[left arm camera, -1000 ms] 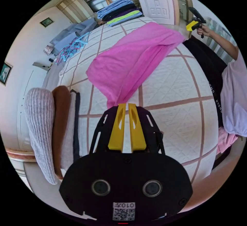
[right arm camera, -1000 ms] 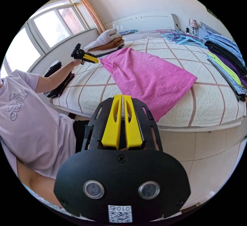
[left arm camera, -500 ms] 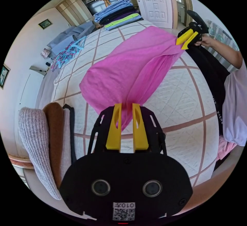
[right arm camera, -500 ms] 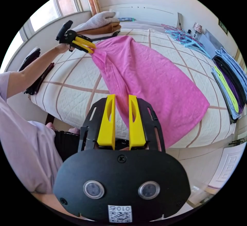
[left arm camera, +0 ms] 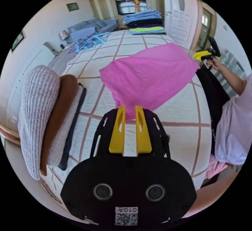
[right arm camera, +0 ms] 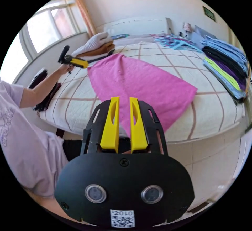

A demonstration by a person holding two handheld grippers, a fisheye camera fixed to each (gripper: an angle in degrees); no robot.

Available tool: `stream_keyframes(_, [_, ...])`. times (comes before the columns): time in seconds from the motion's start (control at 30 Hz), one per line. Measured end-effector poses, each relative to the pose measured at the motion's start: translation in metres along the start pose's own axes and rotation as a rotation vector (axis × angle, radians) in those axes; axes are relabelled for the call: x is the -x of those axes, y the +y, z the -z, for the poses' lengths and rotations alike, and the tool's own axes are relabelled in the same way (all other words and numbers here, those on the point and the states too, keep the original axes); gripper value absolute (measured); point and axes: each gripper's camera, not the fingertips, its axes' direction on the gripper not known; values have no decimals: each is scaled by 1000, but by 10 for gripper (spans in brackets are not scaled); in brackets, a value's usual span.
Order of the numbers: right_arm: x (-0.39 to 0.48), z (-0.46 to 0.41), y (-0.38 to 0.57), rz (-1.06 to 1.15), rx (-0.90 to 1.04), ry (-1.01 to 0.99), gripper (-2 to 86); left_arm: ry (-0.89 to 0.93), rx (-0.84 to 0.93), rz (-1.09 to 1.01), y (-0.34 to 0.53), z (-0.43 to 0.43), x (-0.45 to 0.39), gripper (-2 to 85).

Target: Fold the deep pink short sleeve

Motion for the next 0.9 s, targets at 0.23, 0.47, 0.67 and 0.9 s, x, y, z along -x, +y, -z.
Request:
stream_keyframes(0.23, [-103, 30, -43, -435, -103, 73, 106, -9, 8, 334, -112, -37, 79, 101])
stream_keyframes(0.47, [-146, 1, -80, -517, -39, -46, 107, 242, 15, 507, -152, -79, 147, 98])
stream_keyframes(0.67, [-141, 3, -90, -506, -12, -39, 95, 301, 30, 421, -173, -80, 158, 67])
stream_keyframes(0.9, [-145, 6, -109, -487, 21, -32, 82, 405, 41, 509, -179, -95, 185, 65])
